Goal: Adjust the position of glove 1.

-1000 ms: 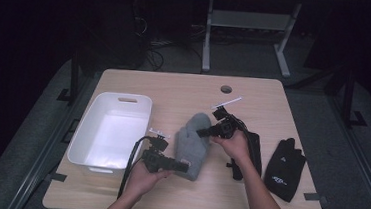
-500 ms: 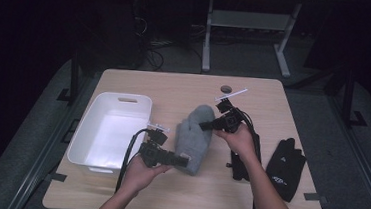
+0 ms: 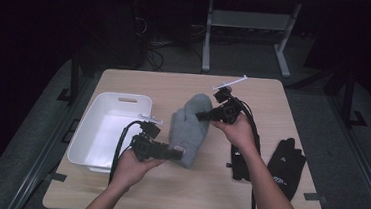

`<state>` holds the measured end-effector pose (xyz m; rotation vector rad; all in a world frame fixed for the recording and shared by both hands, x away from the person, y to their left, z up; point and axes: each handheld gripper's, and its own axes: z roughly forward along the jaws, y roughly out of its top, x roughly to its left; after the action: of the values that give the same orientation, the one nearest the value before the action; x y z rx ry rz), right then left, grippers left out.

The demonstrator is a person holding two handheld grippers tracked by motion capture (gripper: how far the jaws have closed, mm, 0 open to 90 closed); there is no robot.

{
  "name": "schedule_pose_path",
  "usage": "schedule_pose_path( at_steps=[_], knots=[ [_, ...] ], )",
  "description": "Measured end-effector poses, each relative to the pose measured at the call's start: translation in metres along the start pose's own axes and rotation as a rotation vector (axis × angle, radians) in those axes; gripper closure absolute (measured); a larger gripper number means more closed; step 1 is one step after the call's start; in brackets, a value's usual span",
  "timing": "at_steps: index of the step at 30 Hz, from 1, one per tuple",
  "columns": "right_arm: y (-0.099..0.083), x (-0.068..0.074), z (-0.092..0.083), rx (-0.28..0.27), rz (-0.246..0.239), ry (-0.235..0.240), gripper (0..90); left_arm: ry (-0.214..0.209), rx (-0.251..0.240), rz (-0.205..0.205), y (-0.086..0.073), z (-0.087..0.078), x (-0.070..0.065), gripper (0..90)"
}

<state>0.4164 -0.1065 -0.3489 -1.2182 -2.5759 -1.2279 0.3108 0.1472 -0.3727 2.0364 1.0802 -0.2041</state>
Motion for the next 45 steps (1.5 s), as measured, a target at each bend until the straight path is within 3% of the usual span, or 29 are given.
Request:
schedule_pose_path(
  at_steps=[9,23,25,45],
  knots=[
    [0.02,0.015,-0.008,-0.006,-0.027,-0.006,71.8,0.031,-0.025,0.019,0.004,-0.02,-0.001,47.0],
    [0.046,0.034,-0.014,-0.02,-0.059,-0.002,71.9,0.043,-0.056,0.02,0.01,-0.045,0.003,46.9],
    [0.05,0.036,-0.013,-0.021,-0.078,-0.001,71.9,0.045,-0.061,0.021,0.01,-0.048,0.004,46.9],
    [0.081,0.058,-0.001,-0.012,-0.096,0.024,71.9,0.079,-0.097,0.005,0.007,-0.08,0.017,46.7]
  ],
)
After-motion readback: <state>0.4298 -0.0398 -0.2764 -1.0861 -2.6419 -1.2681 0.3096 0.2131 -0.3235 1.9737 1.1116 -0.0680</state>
